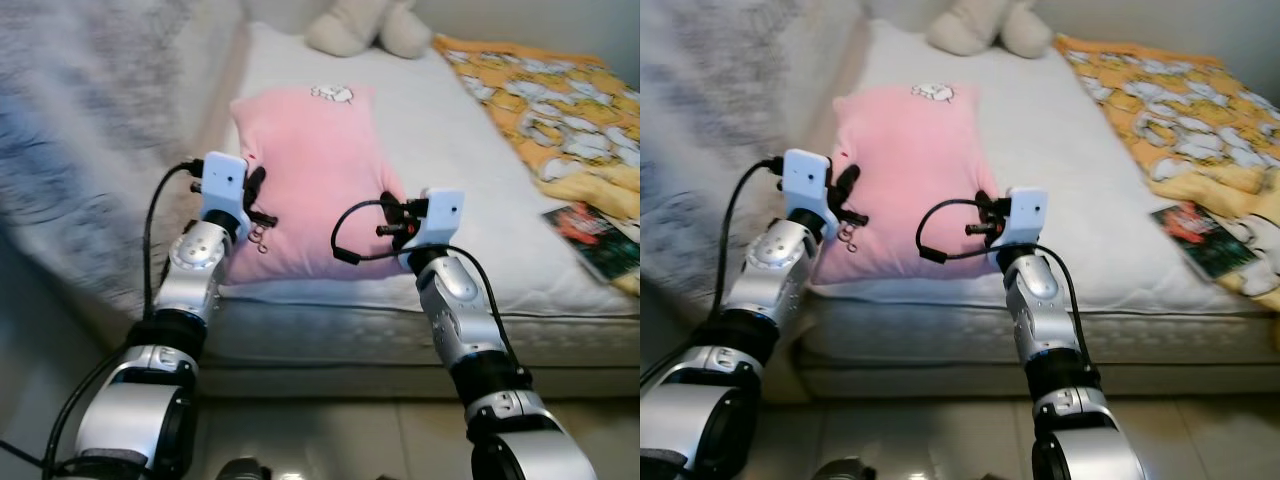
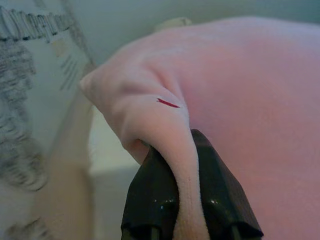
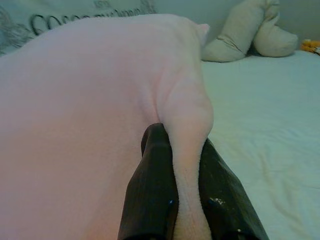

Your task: Clean up the room

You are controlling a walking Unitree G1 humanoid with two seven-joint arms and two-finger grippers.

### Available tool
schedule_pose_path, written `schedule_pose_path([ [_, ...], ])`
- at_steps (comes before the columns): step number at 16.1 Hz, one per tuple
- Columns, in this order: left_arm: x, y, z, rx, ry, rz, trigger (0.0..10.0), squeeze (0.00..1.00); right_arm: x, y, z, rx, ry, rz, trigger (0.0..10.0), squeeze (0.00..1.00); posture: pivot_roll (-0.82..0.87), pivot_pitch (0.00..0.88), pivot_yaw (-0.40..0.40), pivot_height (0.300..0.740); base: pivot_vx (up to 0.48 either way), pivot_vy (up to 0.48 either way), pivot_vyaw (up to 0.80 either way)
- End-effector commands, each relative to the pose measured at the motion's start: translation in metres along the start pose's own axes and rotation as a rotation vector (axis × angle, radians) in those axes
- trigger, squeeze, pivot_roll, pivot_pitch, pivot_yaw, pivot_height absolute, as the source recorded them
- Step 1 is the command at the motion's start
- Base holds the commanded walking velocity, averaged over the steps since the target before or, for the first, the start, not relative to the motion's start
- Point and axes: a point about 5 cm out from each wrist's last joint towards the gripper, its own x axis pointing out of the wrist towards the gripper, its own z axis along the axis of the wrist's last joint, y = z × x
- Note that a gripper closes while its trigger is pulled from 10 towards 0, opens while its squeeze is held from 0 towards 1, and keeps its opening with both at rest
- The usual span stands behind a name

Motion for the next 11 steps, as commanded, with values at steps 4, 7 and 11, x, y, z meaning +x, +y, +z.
schedule_pose_path([
  [4, 0.004, -0.003, 0.008, 0.029, -0.019, 0.019, 0.0, 0.0, -0.007, -0.032, 0.01, -0.035, -0.045, -0.121, 0.0, 0.2, 0.06, 0.0, -0.072, 0.74, 0.12, 0.0, 0.0],
  [7, 0.005, -0.007, 0.011, 0.031, -0.035, 0.007, 0.0, 0.0, -0.01, -0.04, 0.012, -0.057, -0.047, -0.143, 0.0, 0.2, 0.05, 0.0, -0.07, 0.74, 0.48, 0.0, 0.0],
  [11, 0.008, -0.014, 0.014, 0.013, -0.041, -0.001, 0.0, 0.0, -0.01, -0.037, 0.01, -0.056, -0.044, -0.132, 0.0, 0.2, 0.04, 0.0, -0.067, 0.74, 0.48, 0.0, 0.0],
])
